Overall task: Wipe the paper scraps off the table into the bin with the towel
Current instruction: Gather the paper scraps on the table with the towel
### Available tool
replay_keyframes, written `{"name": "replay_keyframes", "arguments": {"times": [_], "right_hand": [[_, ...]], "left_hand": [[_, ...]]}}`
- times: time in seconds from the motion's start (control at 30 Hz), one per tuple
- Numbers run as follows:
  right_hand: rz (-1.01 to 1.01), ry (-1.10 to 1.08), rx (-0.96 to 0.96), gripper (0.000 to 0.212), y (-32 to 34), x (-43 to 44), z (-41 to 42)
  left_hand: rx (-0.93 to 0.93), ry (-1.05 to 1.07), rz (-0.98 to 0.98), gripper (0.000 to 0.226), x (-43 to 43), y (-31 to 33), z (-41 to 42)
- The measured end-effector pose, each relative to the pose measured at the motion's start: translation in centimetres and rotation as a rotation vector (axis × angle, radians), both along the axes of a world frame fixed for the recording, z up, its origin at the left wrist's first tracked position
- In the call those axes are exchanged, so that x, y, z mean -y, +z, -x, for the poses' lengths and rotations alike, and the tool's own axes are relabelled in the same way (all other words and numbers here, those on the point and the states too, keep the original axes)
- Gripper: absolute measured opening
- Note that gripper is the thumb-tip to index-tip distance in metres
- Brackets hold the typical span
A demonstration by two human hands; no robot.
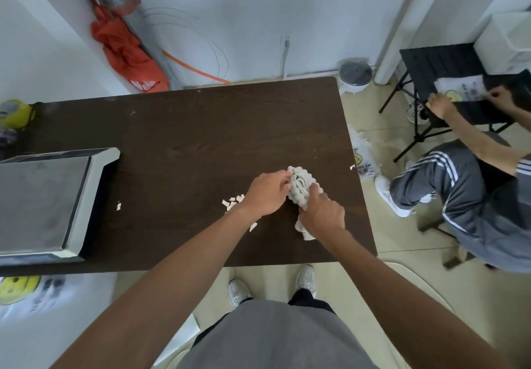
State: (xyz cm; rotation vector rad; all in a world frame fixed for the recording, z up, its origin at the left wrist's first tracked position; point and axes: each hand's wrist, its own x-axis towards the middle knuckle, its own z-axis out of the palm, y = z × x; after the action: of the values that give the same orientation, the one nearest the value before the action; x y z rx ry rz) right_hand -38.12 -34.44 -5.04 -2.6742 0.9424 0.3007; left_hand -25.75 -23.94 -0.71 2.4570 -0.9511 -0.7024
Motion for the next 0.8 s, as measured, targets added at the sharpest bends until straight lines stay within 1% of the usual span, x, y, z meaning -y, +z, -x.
{"name": "replay_keyframes", "arguments": {"times": [0.1,0.2,0.27,0.33,0.4,0.47,0.63,0.7,0.8], "right_hand": [[-0.083,-0.038,0.018,0.050,-0.1,-2.8,-1.0],[-0.126,-0.056,0.015,0.048,-0.3,-3.7,-1.5],[-0.162,-0.013,0.024,0.048,-0.3,-2.8,-1.6],[-0.152,0.058,0.039,0.047,0.3,-1.2,-1.8],[-0.082,0.109,0.063,0.050,1.0,0.7,-2.0],[-0.008,0.161,0.068,0.055,1.4,2.8,-2.5],[0.212,0.432,-0.010,0.063,1.6,8.8,-4.3],[0.275,0.486,-0.004,0.065,1.7,10.7,-5.0],[0.325,0.526,0.027,0.064,1.7,12.8,-5.9]], "left_hand": [[-0.034,0.066,-0.017,0.040,-0.8,-1.0,0.1],[-0.053,0.104,-0.016,0.036,-0.8,-1.5,0.0],[-0.028,0.117,-0.017,0.039,-0.4,-1.0,-0.3],[0.043,0.148,-0.021,0.048,0.2,-0.2,-0.6],[0.105,0.165,-0.043,0.056,0.9,0.4,-0.8],[0.097,0.152,-0.079,0.059,1.8,0.9,-1.0],[-0.058,-0.069,-0.167,0.065,3.3,1.2,-1.6],[-0.080,-0.083,-0.176,0.070,3.7,1.2,-1.6],[-0.129,-0.048,-0.172,0.078,4.6,1.2,-1.3]]}}
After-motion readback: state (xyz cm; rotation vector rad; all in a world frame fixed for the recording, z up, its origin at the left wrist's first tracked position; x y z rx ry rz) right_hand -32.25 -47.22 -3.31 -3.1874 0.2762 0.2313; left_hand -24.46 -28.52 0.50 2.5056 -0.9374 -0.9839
